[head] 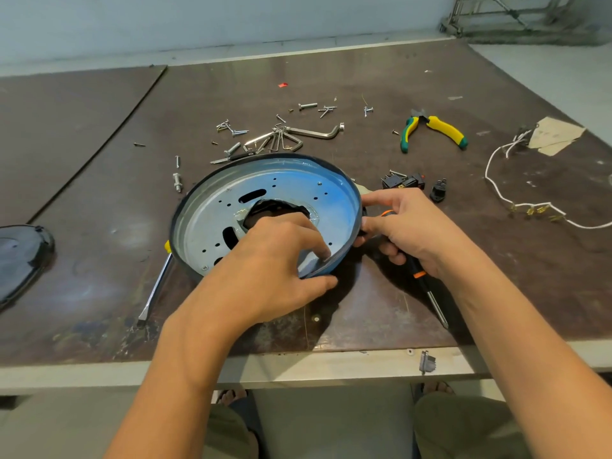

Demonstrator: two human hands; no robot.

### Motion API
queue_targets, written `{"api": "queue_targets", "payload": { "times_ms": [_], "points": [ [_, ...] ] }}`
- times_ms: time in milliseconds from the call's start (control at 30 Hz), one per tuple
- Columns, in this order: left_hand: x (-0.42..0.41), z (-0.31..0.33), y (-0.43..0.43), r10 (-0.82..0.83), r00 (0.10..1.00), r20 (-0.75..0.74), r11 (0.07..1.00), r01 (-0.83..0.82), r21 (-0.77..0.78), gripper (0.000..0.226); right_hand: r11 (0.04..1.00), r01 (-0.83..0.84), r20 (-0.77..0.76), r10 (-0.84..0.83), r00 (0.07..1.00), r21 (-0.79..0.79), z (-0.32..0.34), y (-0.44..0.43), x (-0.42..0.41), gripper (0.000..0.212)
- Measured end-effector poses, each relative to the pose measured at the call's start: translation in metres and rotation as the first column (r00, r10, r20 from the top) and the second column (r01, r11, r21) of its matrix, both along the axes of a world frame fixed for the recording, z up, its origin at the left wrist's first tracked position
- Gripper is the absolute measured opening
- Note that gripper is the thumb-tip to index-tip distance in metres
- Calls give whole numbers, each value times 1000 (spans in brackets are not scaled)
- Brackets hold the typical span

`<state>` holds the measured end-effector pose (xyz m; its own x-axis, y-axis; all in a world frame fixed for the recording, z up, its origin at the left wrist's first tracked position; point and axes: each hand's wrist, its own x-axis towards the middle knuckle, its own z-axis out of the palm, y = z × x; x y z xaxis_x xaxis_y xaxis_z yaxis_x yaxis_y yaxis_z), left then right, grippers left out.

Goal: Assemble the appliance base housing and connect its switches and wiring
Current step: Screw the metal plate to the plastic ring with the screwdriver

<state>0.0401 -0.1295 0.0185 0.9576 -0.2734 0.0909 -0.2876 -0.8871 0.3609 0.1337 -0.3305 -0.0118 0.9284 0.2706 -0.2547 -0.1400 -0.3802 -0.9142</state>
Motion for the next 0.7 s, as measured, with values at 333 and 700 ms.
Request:
{"api": "queue_targets", "payload": {
  "times_ms": [333, 700],
  "points": [
    [9, 5, 2, 27, 990, -141, 973, -59, -225, 12, 999, -11, 9, 12, 1000, -53, 4, 0, -3, 45],
    [12, 14, -4, -11, 995, -101, 998, 4, -63, 14, 999, -6, -19, 5, 1000, -31, 2, -1, -3, 42]
  ]
}}
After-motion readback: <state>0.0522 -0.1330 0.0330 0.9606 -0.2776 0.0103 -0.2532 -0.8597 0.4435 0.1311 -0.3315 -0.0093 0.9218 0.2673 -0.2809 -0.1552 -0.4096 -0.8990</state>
